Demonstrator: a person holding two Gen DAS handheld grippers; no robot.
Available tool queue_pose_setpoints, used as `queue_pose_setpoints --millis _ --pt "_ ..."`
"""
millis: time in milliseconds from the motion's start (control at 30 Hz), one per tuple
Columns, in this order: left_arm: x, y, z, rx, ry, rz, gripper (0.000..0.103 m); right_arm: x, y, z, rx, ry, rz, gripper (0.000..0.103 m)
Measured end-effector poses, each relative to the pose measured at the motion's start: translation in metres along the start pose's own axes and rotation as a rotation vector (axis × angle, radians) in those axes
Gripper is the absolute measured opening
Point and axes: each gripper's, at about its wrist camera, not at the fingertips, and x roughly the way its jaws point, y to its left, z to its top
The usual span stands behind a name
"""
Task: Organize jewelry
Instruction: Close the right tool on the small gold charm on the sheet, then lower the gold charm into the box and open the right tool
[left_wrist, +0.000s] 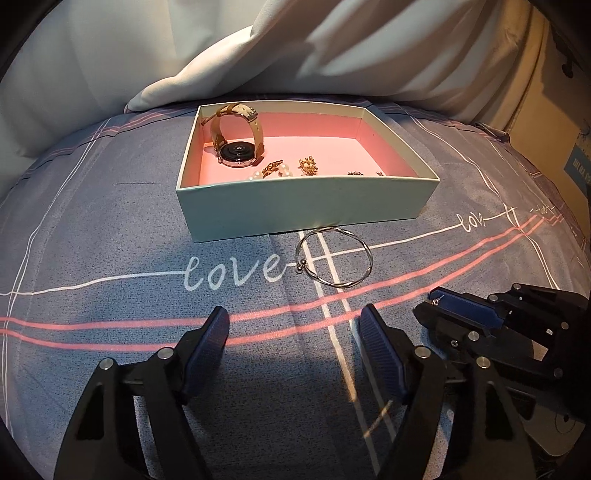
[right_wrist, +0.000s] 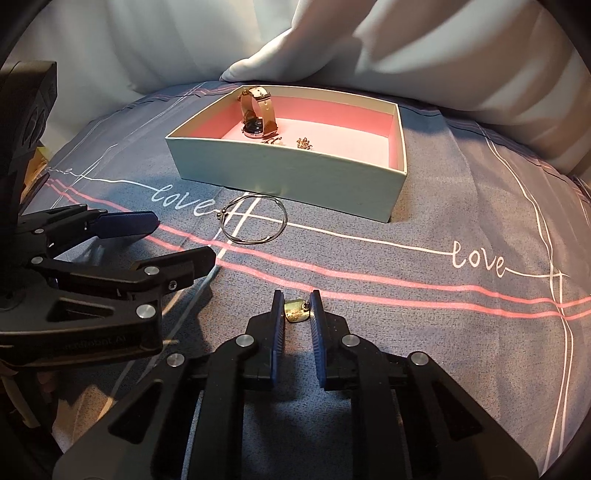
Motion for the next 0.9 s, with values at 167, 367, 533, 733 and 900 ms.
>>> queue_pose_setpoints --millis 167,367,533,733,900 --pt "0.001 0.001 0.001 0.001 0.011 0.024 0.007 -0.002 0.001 0.001 -0.002 -0.004 0.004 0.015" --pt "-0.005 -0.001 0.005 0.002 0.007 -0.005 0.004 -0.01 0.006 0.01 -0.015 -0.028 0.01 0.015" --pt "-0.018 -0.001 0.023 0.002 -0.038 -0.021 0.004 -0.028 0.008 0.037 -0.037 -0.096 0.003 0.015" --pt "-0.032 0.006 0.072 -0.023 -0.122 -0.017 0.004 -0.046 0.004 0.093 -0.064 -0.195 -0.037 0.015" --pt "-0.04 0.011 0.117 -0.038 -0.187 -0.003 0.004 -0.051 0.0 0.14 -0.065 -0.246 -0.068 0.015"
